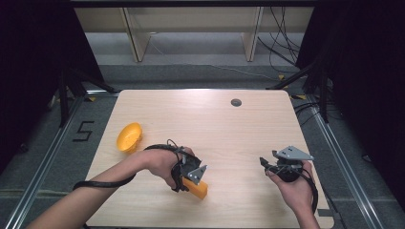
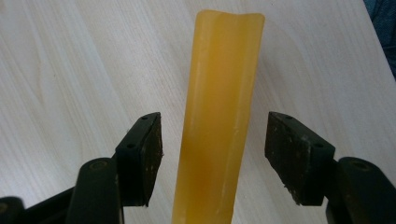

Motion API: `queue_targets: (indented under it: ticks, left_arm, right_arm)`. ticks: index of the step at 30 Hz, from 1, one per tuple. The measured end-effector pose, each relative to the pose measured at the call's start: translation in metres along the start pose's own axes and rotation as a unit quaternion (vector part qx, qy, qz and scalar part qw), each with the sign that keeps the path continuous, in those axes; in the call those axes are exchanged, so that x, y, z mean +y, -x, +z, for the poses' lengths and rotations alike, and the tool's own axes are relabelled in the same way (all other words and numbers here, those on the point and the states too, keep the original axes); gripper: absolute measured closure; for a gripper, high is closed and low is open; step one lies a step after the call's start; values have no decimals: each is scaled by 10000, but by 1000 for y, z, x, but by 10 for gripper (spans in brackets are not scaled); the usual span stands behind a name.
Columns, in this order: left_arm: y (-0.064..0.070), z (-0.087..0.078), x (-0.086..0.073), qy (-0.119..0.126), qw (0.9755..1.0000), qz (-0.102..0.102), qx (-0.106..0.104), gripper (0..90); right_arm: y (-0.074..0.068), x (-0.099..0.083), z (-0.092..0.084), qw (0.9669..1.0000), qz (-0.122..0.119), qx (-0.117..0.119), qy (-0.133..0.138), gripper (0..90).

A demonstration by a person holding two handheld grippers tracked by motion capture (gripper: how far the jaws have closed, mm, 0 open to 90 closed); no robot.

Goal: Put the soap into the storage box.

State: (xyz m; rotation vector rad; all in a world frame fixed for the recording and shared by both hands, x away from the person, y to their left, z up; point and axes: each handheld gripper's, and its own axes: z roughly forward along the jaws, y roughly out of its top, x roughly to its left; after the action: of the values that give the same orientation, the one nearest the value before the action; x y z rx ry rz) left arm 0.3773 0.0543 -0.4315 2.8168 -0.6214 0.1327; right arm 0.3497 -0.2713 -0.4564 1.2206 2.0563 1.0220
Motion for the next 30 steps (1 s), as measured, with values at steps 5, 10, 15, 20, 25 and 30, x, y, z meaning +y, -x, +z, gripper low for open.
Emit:
queue_targets:
  ticks: [5, 10, 15, 20, 25, 30]
  left_arm:
    - [-1, 9, 2, -154, 9999, 30, -68, 382]
    - [0, 17, 3, -247, 9995, 76, -160, 395]
    - [-1, 23, 3, -341, 9992, 61, -213, 438]
    - [-2, 24, 4, -351, 9991, 18, -238, 479]
    - [-4, 26, 5, -414, 9988, -29, -249, 528]
    - [-4, 26, 6, -468, 9985, -8, -277, 541]
  right_arm:
    - [0, 0, 0, 10000, -6, 0, -3, 445]
    - [-1, 0, 0, 10000, 49, 56, -45, 444]
    - [0, 0, 0, 10000, 61, 45, -53, 445]
    - [-1, 0, 0, 10000, 62, 49, -59, 445]
    - [0, 0, 0, 9999, 70, 54, -78, 443]
    - [0, -1, 0, 9999, 67, 54, -80, 443]
